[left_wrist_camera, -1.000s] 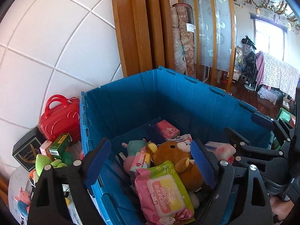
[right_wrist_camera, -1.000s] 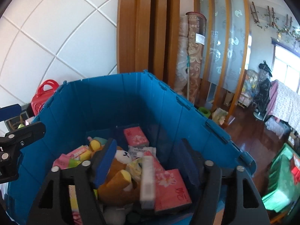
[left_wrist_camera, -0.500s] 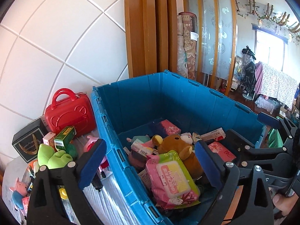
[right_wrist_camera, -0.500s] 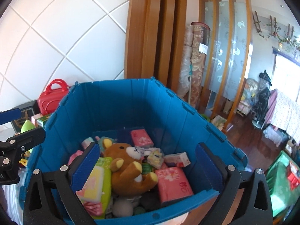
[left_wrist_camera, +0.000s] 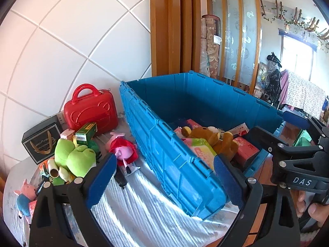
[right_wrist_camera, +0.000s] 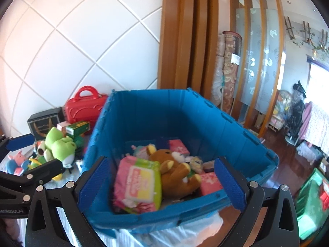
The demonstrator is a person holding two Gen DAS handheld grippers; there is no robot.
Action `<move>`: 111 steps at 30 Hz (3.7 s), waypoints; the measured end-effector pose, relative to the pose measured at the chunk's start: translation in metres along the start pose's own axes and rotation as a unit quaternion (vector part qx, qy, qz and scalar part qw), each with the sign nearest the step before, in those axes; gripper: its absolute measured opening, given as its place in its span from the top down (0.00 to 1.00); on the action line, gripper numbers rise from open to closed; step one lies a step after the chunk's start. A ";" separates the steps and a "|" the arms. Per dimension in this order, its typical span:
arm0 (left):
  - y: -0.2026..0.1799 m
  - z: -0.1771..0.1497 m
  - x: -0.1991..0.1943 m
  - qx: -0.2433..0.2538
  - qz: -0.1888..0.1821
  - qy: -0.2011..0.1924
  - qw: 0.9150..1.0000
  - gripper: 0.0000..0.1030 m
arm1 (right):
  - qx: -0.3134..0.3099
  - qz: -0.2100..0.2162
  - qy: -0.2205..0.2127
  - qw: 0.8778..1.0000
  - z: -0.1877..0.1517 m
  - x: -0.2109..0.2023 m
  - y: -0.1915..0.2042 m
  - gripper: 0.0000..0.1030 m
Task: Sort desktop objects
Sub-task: 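Withdraw both tools from the crate back toward the pile, then reach the left tool to the blue boomerang while the right tool reaches the yellow duck clip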
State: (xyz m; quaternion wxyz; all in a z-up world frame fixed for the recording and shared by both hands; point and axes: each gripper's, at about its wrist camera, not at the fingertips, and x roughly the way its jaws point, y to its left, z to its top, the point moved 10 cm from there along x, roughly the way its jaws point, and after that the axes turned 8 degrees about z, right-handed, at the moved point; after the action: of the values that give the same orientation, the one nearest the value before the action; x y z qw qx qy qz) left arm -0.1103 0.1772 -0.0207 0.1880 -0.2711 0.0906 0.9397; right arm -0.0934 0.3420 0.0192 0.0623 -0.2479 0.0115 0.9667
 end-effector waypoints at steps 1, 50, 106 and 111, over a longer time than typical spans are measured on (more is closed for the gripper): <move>0.007 -0.004 -0.003 -0.003 0.002 0.001 1.000 0.07 | -0.002 0.005 0.000 1.000 -0.001 -0.004 0.009 0.00; 0.363 -0.225 -0.003 -0.212 0.240 0.145 0.936 0.06 | -0.119 0.221 0.169 0.953 -0.095 0.125 0.306 0.00; 0.433 -0.307 0.207 -0.204 0.212 0.324 0.899 0.58 | -0.088 0.309 0.377 0.869 -0.208 0.383 0.481 0.11; 0.413 -0.313 0.173 -0.197 0.215 0.321 0.901 0.58 | -0.097 0.301 0.383 0.868 -0.219 0.351 0.461 0.11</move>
State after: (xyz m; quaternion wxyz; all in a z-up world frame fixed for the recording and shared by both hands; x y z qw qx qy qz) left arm -0.2629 -0.2326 -0.3478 -0.1147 -0.5632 0.0152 0.8182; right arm -0.3520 -0.0863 -0.3458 -0.2653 -0.5883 0.0142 0.7638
